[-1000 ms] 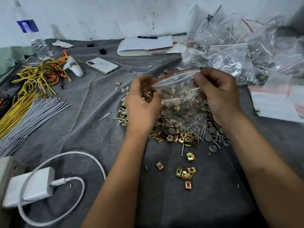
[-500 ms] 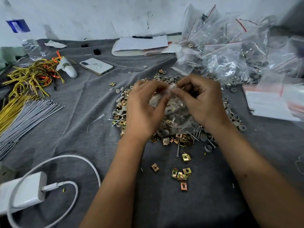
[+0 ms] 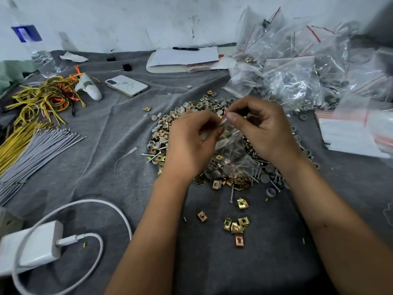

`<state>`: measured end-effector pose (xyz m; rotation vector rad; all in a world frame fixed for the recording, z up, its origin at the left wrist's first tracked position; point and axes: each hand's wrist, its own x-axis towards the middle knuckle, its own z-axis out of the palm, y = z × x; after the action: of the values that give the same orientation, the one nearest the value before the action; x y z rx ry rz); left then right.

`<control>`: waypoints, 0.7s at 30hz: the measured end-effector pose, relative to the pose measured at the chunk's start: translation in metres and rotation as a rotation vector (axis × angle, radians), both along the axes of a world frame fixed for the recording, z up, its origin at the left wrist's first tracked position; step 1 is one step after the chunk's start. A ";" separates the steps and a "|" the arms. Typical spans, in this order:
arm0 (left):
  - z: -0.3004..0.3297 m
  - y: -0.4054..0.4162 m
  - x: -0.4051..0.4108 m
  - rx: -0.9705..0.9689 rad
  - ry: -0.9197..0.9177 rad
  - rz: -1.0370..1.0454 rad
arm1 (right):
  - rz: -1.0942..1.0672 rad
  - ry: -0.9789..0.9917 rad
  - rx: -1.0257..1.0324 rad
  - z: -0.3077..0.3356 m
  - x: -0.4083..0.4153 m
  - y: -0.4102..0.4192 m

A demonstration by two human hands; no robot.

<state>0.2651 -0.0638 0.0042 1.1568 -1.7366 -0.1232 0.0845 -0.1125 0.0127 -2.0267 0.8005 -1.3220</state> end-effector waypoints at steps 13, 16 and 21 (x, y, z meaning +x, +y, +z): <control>0.002 0.000 -0.004 -0.035 0.023 -0.004 | -0.061 0.091 -0.115 0.005 -0.001 0.003; 0.001 0.000 -0.005 -0.016 0.066 -0.009 | -0.064 0.092 -0.123 0.006 0.000 0.005; 0.003 0.001 -0.005 0.023 0.078 -0.030 | -0.069 0.141 -0.143 0.008 -0.001 0.006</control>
<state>0.2603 -0.0632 0.0076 1.1282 -1.6879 -0.2048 0.0830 -0.1068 0.0205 -2.2432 0.8684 -1.3185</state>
